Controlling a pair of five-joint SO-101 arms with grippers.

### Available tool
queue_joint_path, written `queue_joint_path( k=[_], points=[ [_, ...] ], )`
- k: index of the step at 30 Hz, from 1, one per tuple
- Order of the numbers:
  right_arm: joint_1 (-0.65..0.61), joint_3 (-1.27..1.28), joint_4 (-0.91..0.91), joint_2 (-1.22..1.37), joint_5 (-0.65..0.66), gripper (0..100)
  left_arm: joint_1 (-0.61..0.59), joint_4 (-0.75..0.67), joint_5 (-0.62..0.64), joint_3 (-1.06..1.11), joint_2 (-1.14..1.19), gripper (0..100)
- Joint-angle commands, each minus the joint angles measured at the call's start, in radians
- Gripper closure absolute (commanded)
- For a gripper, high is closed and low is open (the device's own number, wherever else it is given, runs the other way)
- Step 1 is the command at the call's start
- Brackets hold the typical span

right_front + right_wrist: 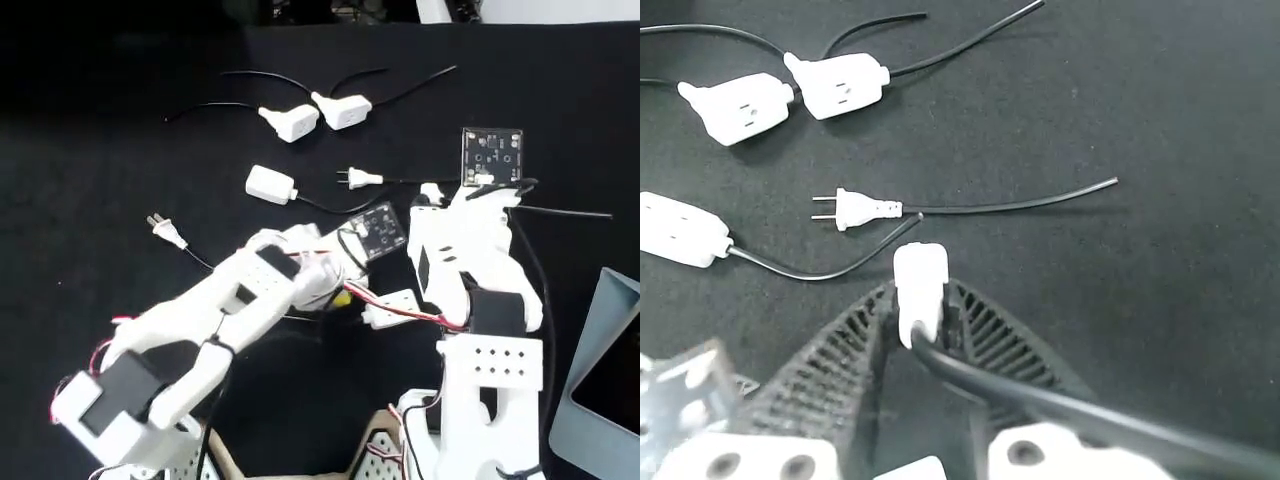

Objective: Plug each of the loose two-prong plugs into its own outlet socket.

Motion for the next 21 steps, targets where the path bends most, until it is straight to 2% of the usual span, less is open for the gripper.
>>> queue_joint_path(
  k=[1,6,13,18,21],
  points=[
    [0.012,-0.064,0.002,-0.010,-0.002,98.5,-0.010,-0.018,-0.003,-0.116,0.054,73],
    [0.011,-0.047,-0.005,-0.010,-0.002,98.5,-0.015,-0.018,-0.002,-0.136,0.107,74],
    [0.011,-0.048,-0.005,-0.010,-0.002,98.5,-0.047,-0.014,-0.002,-0.131,0.104,93],
    [0.009,-0.047,-0.005,-0.010,-0.002,98.5,-0.143,-0.002,-0.002,-0.125,0.104,94],
    [-0.012,-0.045,-0.003,-0.010,-0.002,98.5,-0.209,0.055,-0.002,-0.127,0.095,93]
  ],
)
